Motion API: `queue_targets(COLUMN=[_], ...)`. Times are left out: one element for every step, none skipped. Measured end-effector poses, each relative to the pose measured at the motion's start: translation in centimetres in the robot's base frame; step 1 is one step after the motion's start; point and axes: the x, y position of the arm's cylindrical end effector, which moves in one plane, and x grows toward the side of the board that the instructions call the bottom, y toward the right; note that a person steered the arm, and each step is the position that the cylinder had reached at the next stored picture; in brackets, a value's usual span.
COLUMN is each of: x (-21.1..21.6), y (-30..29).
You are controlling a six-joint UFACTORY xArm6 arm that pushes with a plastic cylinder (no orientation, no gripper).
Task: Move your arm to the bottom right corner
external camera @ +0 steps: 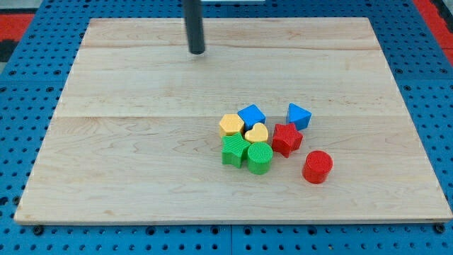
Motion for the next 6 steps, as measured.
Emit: queue_targets(x=[-0.6, 3.7, 8.4, 14.6, 21.9, 27.8], y=[9.4, 16.3, 21.3, 26.4, 27.6, 26.5])
